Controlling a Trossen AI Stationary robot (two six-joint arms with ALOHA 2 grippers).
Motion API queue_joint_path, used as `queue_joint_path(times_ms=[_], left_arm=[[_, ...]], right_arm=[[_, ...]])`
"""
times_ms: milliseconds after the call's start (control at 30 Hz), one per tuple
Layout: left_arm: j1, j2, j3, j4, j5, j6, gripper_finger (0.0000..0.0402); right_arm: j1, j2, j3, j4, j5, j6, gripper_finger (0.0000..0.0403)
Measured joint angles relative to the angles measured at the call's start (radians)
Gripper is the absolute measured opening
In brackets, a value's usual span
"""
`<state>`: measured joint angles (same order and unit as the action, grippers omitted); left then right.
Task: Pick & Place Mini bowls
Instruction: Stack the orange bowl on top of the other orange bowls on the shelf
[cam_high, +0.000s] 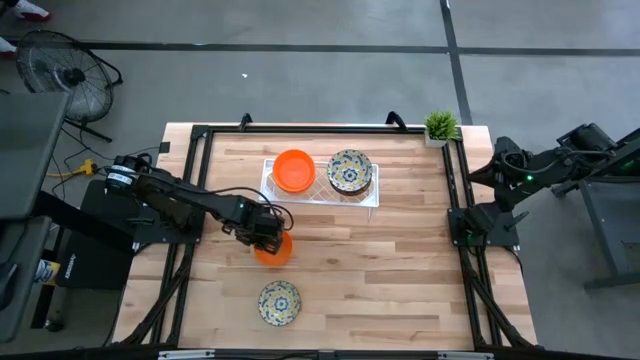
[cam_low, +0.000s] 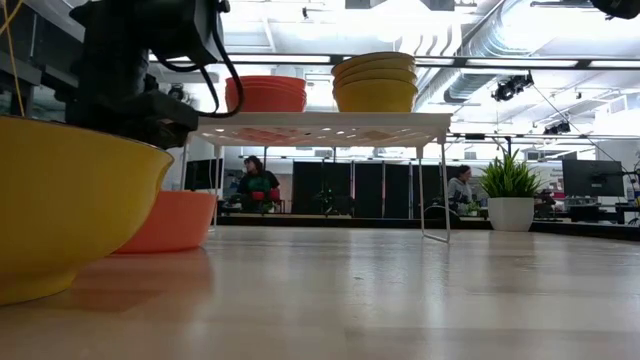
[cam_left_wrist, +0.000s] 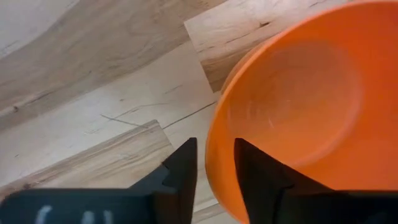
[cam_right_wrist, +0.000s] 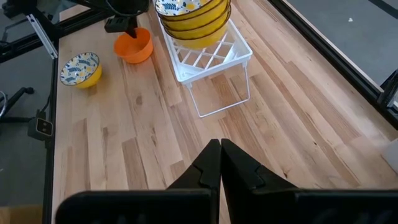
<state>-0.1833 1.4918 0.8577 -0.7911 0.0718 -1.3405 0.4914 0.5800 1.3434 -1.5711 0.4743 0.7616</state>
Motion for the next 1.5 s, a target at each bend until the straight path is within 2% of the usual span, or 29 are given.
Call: queue_joint_path(times_ms=[233, 433, 633, 867, 1100, 1500], left_arm=[[0.0, 0.0, 0.0, 0.01, -0.005, 0.025, 0.001], [0.0, -0.006, 0.006, 0.005, 0.038, 0.077, 0.0004], [0.0, -0.081, 0.046, -0.03, -0.052, 0.081, 0.0002], [0.0, -0.181, 0.11, -0.086, -0.021, 0.143, 0.0001], [0.0, -0.21, 0.273, -0.15, -0.06, 0.215, 0.0001], [0.003, -0.165, 0.689, -0.471, -0.351, 0.289, 0.0]], right_arm=[[0.0, 0.0, 0.0, 0.0, 0.005, -0.001, 0.0], [0.0, 0.0, 0.0, 0.0, 0.009, -0.002, 0.0], [0.0, 0.0, 0.0, 0.0, 0.013, -0.003, 0.0], [0.0, 0.0, 0.0, 0.0, 0.013, -0.003, 0.0], [0.0, 0.0, 0.0, 0.0, 0.009, -0.004, 0.0], [0.0, 0.0, 0.0, 0.0, 0.009, -0.028, 0.0]])
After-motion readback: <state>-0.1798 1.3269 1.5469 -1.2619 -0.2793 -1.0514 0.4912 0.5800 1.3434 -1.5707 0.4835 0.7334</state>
